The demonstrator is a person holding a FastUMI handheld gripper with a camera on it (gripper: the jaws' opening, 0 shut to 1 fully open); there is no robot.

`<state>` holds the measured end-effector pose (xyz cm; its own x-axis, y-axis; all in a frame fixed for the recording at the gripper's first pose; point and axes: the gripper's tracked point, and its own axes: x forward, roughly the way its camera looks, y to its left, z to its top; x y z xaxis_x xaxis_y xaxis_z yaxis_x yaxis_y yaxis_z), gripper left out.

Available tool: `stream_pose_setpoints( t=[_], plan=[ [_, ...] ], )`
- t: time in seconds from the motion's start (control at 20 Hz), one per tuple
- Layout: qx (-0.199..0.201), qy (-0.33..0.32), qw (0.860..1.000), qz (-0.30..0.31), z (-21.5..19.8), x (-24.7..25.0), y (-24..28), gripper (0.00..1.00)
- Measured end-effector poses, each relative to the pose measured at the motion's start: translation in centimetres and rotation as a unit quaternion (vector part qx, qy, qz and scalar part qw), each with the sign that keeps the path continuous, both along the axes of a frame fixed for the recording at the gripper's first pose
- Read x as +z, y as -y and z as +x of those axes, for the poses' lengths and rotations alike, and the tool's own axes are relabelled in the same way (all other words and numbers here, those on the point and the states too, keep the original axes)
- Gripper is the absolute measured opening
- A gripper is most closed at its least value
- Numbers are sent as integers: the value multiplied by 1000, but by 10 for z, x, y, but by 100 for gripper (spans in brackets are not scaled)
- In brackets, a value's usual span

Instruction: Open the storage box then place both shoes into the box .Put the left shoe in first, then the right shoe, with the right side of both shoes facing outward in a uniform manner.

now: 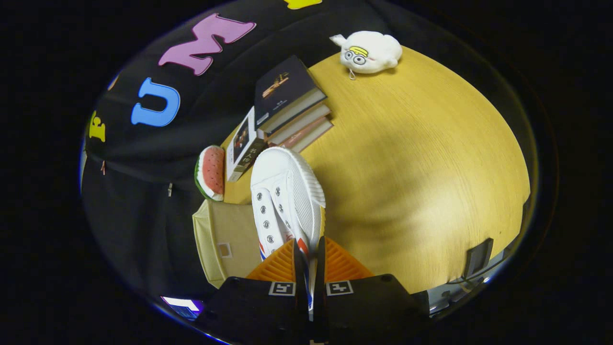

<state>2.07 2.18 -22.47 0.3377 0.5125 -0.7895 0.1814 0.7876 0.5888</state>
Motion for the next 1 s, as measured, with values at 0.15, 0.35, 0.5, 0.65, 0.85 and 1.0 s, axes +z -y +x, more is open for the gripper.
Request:
stream_pose_setpoints(
  t=[0.15,0.35,0.5,0.65,0.85,1.0],
  plan=[
    [11,24,1000,8,-3,43,-43,9],
    [24,43,998,31,-13,79,-114,8],
    [41,43,997,50,-23,83,-166,8],
    [51,38,997,45,-32,72,-205,8],
    [80,37,996,19,-36,58,-236,8],
    [97,51,994,-10,-34,52,-247,8]
  ],
)
